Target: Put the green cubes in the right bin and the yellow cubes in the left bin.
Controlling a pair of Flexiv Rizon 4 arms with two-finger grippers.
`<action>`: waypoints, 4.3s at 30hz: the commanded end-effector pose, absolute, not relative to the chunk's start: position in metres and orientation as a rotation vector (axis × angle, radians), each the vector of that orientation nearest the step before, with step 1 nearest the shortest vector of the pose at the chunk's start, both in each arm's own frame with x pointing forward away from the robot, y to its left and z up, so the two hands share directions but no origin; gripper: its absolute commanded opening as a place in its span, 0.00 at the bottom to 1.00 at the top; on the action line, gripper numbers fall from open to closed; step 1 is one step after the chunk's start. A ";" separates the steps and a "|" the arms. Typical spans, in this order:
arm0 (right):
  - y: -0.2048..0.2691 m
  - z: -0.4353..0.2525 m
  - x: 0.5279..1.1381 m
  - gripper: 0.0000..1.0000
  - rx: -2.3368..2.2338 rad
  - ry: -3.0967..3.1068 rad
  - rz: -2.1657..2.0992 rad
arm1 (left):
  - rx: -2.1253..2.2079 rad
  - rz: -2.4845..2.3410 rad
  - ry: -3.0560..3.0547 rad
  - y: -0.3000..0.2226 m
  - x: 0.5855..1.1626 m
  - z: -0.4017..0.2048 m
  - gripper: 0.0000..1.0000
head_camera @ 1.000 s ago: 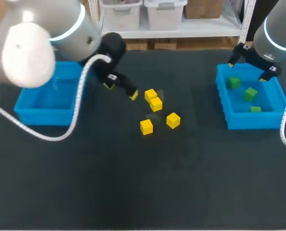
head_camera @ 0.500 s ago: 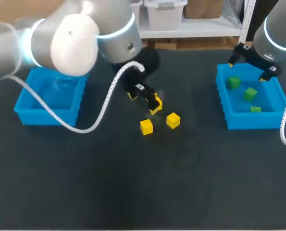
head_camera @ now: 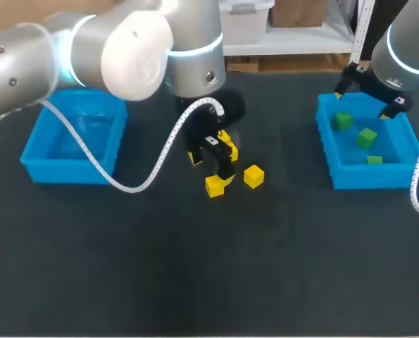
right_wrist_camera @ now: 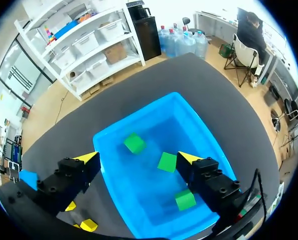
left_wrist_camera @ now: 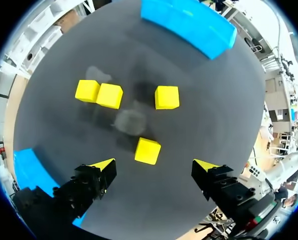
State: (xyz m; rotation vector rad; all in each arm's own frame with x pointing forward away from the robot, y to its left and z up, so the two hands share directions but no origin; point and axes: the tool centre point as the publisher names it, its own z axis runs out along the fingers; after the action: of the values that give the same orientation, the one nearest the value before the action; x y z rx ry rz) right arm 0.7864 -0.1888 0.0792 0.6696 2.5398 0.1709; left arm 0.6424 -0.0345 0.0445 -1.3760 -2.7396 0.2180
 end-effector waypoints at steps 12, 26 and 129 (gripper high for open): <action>-0.188 0.079 0.786 1.00 0.671 2.536 0.169 | -1.295 0.181 -2.764 -0.034 0.645 0.007 1.00; -0.188 0.079 0.786 1.00 0.671 2.536 0.169 | -1.201 0.081 -2.904 -0.039 0.668 -0.010 0.72; -0.188 0.079 0.786 1.00 0.671 2.536 0.169 | -1.680 0.140 -2.859 -0.106 0.718 0.089 1.00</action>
State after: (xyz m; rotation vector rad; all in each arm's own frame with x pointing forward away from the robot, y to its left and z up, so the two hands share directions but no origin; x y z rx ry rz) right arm 0.7864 -0.1888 0.0792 0.6696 2.5397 0.1708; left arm 0.7183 -0.1032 0.0902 -1.6814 -2.8768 0.1545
